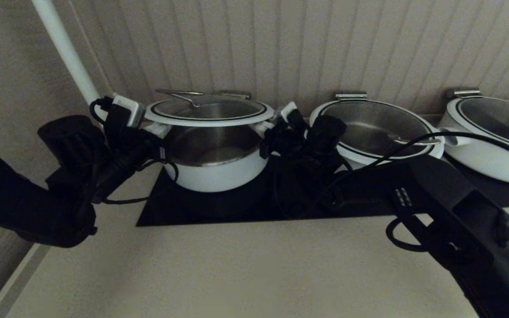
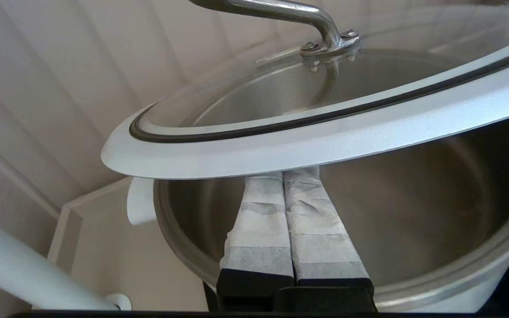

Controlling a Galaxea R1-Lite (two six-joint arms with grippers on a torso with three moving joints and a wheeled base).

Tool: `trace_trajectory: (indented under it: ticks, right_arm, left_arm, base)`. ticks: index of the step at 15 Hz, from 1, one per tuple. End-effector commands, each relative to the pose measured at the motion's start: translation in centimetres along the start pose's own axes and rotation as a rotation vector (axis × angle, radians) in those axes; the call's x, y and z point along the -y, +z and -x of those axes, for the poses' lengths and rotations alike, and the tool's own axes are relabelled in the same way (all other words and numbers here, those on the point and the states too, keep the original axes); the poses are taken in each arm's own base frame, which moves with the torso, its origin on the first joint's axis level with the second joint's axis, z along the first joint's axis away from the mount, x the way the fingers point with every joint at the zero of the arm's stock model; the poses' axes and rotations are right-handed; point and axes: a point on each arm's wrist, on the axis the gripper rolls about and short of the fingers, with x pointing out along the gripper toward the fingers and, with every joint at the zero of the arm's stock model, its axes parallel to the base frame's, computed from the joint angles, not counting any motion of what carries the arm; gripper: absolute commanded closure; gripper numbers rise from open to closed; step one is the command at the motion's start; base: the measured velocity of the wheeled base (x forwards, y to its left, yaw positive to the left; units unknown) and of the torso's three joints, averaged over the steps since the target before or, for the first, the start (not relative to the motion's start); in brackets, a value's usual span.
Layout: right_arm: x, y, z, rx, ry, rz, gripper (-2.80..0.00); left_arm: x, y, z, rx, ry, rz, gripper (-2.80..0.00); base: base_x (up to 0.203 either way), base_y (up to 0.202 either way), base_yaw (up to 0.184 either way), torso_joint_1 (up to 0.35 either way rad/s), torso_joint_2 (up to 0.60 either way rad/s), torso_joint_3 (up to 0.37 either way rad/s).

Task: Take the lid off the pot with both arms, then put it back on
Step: Open the pot lid completely

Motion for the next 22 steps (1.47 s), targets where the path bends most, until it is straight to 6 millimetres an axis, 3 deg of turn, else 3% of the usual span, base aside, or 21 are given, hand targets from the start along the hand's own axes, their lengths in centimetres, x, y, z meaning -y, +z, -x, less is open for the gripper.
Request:
trace_trajectory:
  ticks: [1,11,22]
  right_arm:
    - [0.0,0.1,0.0,0.005,0.001,0.004,0.0]
    - [0.1,1.0,0.1,0.007,0.004,0.005,0.0]
    - [-0.8,1.8,2.5,-0.086,0.028,-0.027,0.0]
  left_arm:
    - [-0.1,0.1,-0.1,0.01,0.003,-0.003,0.0]
    - [-0.2,0.4,-0.4,0.024,0.021,-0.004,0.0]
    - [-0.2,0.5,-0.4,0.027,0.022,-0.005,0.0]
  base:
    - [0.0,0.0,0.0,0.0,0.0,0.0]
    - [0.0,0.0,0.0,0.0,0.0,0.0]
    - [0.0,0.0,0.0,0.0,0.0,0.0]
